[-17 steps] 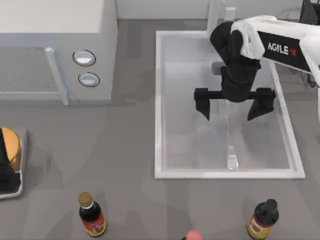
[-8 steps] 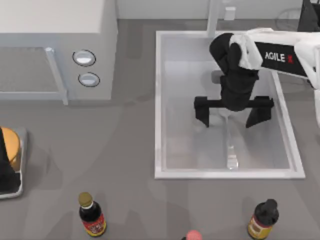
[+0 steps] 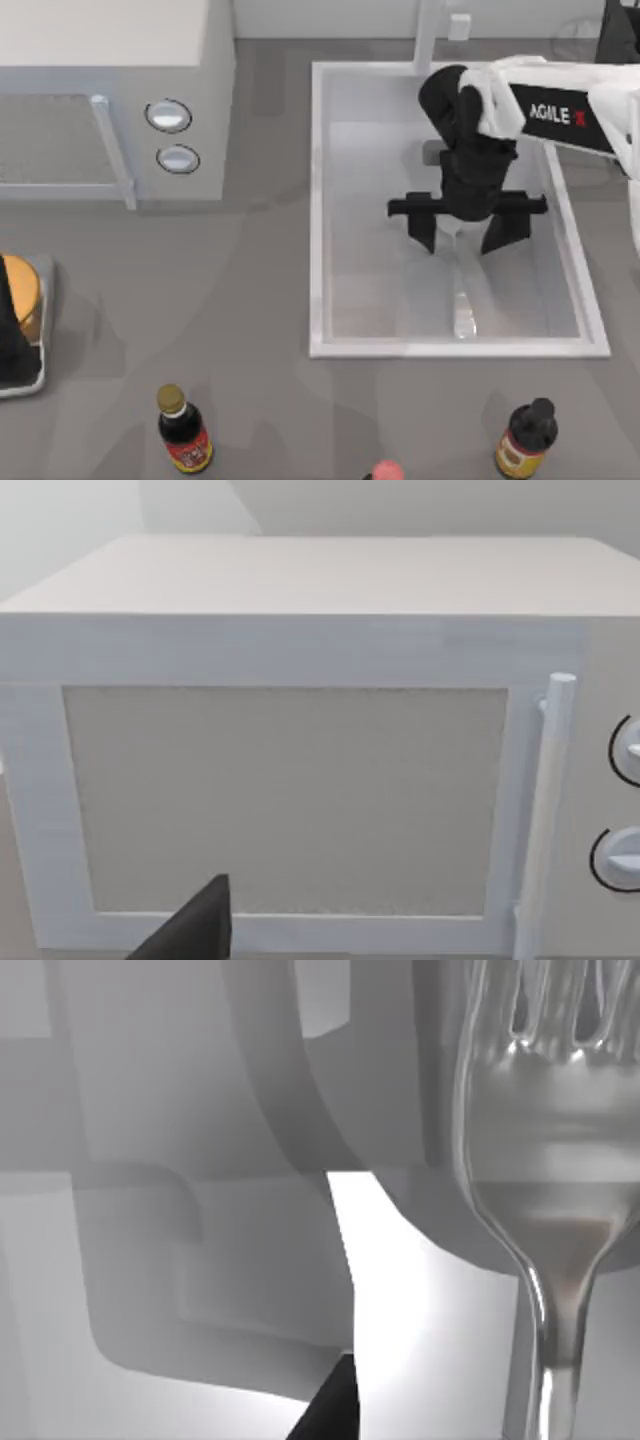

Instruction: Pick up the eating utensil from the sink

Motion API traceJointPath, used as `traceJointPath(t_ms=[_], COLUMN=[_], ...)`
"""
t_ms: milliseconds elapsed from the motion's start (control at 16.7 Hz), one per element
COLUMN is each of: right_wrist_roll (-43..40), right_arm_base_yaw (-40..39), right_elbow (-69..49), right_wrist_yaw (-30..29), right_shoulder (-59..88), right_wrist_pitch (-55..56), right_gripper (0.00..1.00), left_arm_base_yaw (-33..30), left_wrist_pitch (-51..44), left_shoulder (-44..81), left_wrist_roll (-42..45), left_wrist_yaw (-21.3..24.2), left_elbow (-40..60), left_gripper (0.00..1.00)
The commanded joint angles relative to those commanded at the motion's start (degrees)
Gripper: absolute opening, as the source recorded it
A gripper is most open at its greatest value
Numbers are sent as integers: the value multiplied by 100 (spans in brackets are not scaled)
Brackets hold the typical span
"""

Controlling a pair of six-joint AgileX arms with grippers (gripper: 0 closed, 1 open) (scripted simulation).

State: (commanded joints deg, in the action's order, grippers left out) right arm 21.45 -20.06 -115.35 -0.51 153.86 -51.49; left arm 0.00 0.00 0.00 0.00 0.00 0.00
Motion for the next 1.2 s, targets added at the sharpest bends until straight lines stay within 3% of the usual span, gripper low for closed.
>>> traceJointPath(t_ms=[240,300,900,1200], right_wrist_roll=[0,0,-54,-55], right_arm_base_yaw=[0,0,20,18], right_elbow=[0,0,-144,-1114], right_wrist_yaw=[0,0,-86,-83], right_shoulder=[0,0,-267,-497], right_wrist_pitch=[0,0,-164,-1417], right_gripper=[2,0,0,0], left_arm_base_yaw=[0,0,0,0], left_wrist_pitch=[0,0,0,0], left_shoulder=[0,0,0,0], left_wrist_roll=[0,0,0,0], left_wrist_yaw=[0,0,0,0], left_elbow=[0,0,0,0], left_gripper=[100,100,100,100])
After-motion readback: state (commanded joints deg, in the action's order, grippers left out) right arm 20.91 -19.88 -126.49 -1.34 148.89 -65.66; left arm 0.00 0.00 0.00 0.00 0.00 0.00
